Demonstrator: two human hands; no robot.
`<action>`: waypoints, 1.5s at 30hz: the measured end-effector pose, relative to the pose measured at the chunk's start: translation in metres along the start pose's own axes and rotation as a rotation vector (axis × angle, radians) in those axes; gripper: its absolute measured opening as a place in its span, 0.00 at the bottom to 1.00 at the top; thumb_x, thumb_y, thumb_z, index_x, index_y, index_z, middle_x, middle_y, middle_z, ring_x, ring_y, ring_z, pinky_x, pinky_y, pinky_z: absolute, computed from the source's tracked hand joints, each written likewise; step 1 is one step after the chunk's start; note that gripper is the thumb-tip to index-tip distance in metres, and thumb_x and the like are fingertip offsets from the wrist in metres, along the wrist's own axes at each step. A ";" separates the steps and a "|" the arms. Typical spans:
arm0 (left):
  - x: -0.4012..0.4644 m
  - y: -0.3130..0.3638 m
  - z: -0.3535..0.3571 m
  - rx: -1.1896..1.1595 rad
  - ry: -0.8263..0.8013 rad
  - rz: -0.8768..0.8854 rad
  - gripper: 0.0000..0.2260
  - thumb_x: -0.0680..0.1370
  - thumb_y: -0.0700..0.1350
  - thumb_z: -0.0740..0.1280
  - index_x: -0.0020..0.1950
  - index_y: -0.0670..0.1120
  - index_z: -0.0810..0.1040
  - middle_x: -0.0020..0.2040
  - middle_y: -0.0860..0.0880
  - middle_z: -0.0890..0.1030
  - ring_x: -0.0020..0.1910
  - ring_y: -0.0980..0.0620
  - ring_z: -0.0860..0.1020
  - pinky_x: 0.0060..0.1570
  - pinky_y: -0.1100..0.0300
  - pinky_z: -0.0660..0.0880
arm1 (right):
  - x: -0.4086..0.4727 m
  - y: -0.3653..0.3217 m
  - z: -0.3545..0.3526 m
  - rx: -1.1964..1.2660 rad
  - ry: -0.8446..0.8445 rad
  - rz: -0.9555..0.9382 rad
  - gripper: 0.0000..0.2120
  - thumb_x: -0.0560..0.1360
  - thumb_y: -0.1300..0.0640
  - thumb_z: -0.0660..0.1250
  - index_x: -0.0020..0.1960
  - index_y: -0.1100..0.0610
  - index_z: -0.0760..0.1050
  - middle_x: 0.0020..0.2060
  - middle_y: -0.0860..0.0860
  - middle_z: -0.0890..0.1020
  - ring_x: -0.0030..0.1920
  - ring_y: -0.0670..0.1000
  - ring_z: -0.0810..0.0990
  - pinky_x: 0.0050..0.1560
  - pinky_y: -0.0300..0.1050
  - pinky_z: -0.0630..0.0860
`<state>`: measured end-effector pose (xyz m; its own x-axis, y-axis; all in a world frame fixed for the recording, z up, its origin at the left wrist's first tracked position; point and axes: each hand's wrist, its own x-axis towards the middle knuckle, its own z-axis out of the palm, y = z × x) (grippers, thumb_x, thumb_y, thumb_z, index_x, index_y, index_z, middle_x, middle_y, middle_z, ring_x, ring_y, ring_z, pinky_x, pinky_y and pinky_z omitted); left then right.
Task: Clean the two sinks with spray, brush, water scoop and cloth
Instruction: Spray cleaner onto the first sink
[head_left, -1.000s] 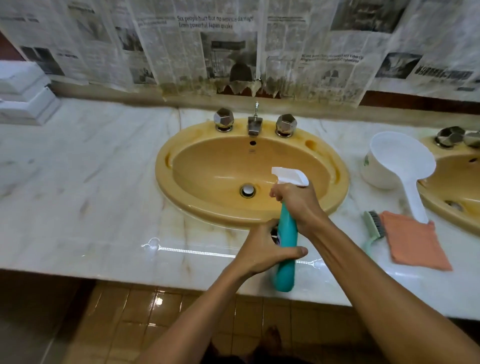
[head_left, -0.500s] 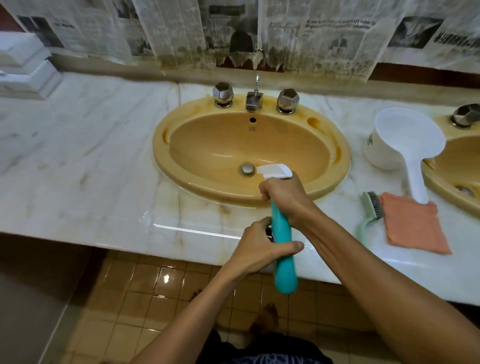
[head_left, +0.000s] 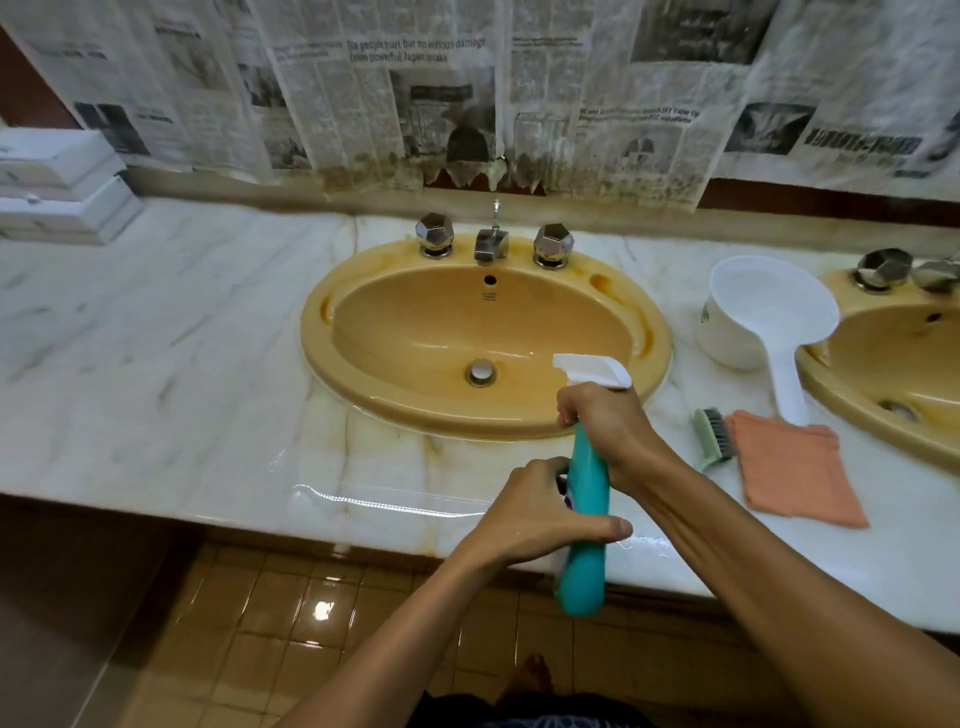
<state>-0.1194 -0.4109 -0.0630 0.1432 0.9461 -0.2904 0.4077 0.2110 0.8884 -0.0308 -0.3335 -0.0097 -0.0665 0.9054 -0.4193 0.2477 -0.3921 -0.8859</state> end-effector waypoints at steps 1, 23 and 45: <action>0.002 0.003 0.003 0.007 -0.018 0.015 0.23 0.68 0.58 0.77 0.56 0.48 0.77 0.48 0.51 0.80 0.47 0.53 0.78 0.46 0.58 0.77 | -0.003 0.000 -0.007 0.001 0.011 -0.008 0.07 0.62 0.64 0.64 0.39 0.59 0.69 0.35 0.55 0.72 0.35 0.51 0.68 0.35 0.45 0.66; 0.002 0.007 0.035 -0.051 -0.155 0.122 0.21 0.66 0.53 0.77 0.55 0.50 0.76 0.47 0.55 0.80 0.48 0.56 0.79 0.44 0.65 0.76 | -0.029 0.024 -0.039 0.005 0.257 -0.201 0.07 0.63 0.57 0.65 0.34 0.61 0.72 0.27 0.50 0.71 0.31 0.50 0.68 0.33 0.49 0.67; -0.078 -0.051 -0.037 0.044 -0.149 0.225 0.27 0.67 0.47 0.79 0.60 0.60 0.70 0.55 0.64 0.77 0.56 0.67 0.76 0.53 0.74 0.72 | -0.106 0.044 0.069 -0.057 0.393 -0.545 0.10 0.67 0.56 0.68 0.31 0.48 0.69 0.26 0.45 0.71 0.28 0.46 0.72 0.26 0.36 0.68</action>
<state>-0.1845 -0.4866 -0.0728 0.3647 0.9207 -0.1391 0.3891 -0.0150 0.9211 -0.0799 -0.4581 -0.0177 0.1578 0.9674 0.1979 0.3294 0.1374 -0.9341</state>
